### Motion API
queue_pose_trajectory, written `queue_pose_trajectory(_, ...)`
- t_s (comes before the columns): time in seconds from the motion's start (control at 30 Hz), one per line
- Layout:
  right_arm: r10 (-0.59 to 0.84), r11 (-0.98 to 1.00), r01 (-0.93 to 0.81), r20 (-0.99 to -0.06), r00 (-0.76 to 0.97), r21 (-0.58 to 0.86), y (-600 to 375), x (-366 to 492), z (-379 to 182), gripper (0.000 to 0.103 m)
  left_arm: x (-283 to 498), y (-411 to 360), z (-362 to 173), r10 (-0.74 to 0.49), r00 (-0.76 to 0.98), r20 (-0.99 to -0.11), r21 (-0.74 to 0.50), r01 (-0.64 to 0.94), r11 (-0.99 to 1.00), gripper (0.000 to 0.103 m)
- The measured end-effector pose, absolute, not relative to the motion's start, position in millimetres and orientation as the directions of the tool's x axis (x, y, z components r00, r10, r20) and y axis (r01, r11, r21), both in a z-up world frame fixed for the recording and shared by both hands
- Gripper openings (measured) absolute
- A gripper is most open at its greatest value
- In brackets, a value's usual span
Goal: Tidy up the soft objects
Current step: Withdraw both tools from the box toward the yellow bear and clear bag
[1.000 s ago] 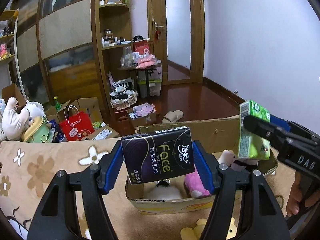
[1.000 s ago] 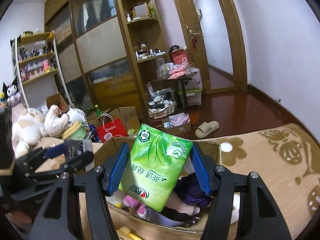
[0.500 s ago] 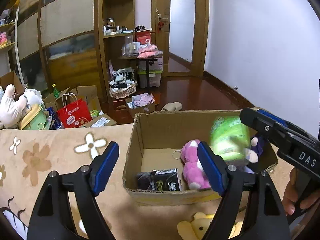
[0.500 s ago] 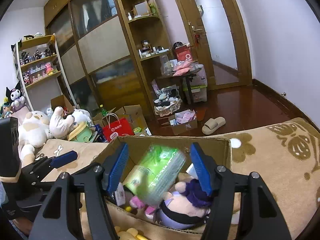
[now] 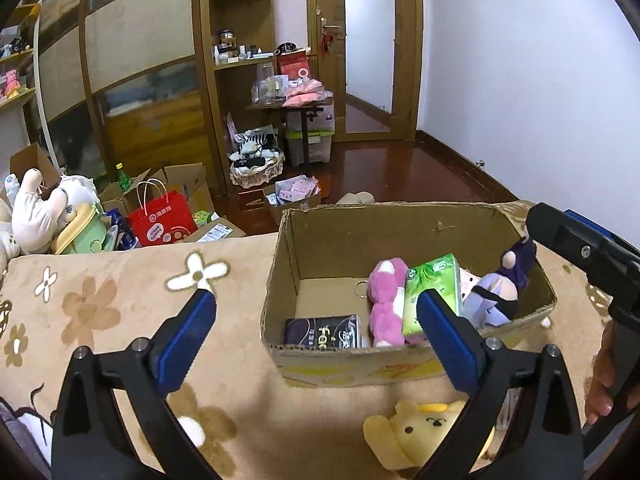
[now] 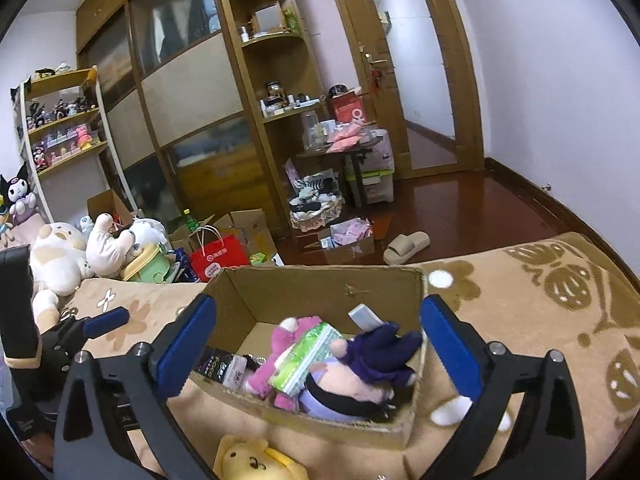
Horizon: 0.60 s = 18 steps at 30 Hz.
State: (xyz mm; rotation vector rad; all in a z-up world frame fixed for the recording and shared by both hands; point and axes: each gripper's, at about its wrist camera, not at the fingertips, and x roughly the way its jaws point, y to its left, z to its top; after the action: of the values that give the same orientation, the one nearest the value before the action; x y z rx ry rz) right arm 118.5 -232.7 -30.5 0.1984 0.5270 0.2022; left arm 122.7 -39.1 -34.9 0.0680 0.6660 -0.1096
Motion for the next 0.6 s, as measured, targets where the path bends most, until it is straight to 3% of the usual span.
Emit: queue_pose_trajectory(0.6, 0.136, 0.987, -0.077, -0.482, 0.866, 0.139, -249.1, 53.6, -6.8, 0.103, 52.8, -34.2, -3.0, -0.065, 0.799, -0.597, 0.036, 0.108, 0.994, 0.1)
